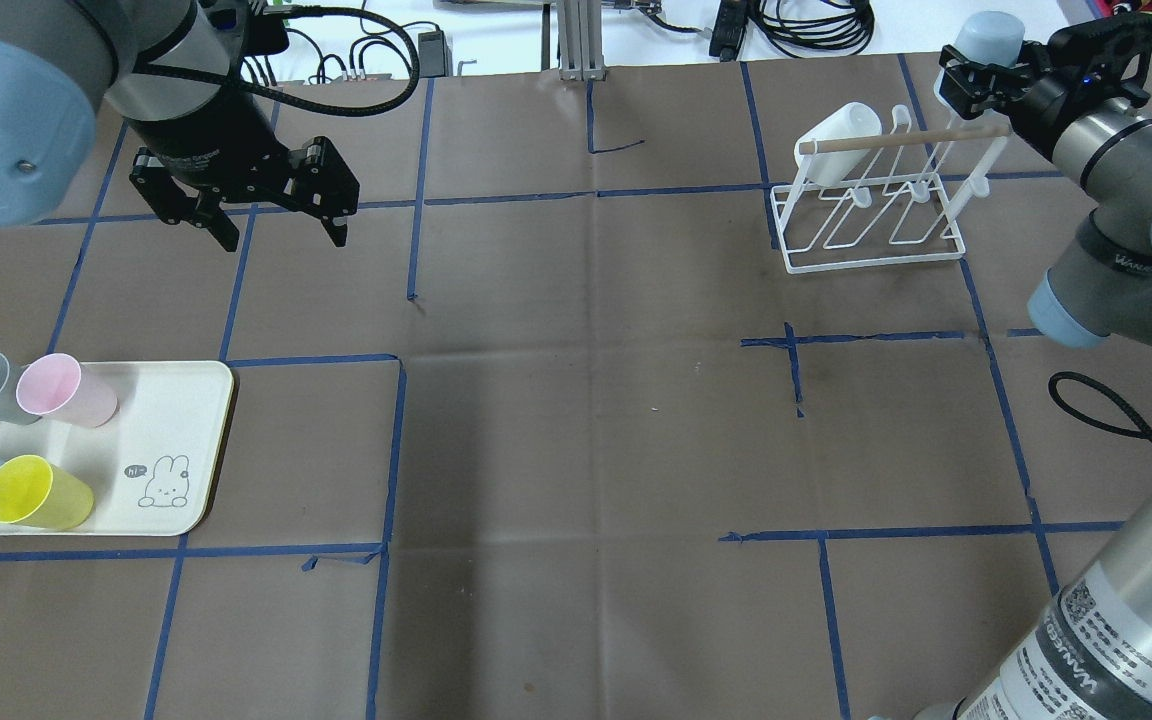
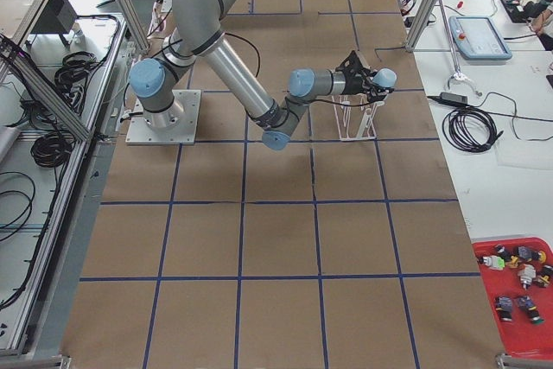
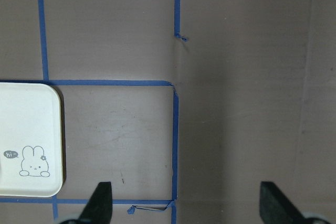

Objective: Transfer IKEA cup to right arm and place on rack

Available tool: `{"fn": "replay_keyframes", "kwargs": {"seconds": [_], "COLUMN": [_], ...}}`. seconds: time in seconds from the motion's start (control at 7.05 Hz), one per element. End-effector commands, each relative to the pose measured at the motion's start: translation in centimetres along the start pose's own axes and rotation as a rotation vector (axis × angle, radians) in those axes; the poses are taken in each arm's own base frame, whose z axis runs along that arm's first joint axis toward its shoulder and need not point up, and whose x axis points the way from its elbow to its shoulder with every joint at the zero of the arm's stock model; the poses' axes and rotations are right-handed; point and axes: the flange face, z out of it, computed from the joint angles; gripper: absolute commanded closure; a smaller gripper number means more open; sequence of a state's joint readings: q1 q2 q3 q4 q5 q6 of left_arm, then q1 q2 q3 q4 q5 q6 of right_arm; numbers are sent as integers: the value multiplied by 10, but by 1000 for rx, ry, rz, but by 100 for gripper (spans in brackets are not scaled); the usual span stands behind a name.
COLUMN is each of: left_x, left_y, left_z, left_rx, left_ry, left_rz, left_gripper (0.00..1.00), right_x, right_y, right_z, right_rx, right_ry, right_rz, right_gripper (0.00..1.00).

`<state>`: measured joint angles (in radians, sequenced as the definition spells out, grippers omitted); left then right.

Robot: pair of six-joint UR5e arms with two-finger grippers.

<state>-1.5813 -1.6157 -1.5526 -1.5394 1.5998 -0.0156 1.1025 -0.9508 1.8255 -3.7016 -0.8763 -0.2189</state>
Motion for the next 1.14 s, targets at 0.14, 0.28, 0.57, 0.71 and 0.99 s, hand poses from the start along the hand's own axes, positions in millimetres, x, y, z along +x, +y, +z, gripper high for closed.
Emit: {"fn": "replay_keyframes", "kwargs": {"seconds": [0.14,0.28,0.57,0.71,0.99], "left_x": [3,3,3,4,2], "left_y": [2,2,3,3,2], "left_z": [-4,-5,-3,-3,-3], "left_rx": [32,34,29,29,29], "left_ry": [-7,-6,0,6,8], "left_rz": [9,7,7,4,9], "left_gripper": [1,1,1,1,1], "right_x": [9,9,7,8,8], "right_y": [-2,8,22,26,30], "right_z": [9,13,18,19,21], "right_rx": [11,2,-11,-15,-22], "right_ry": [5,-10,-39,-42,-44], "right_rz": [-10,1,17,21,27], "right_gripper": [83,83,83,83,83]}}
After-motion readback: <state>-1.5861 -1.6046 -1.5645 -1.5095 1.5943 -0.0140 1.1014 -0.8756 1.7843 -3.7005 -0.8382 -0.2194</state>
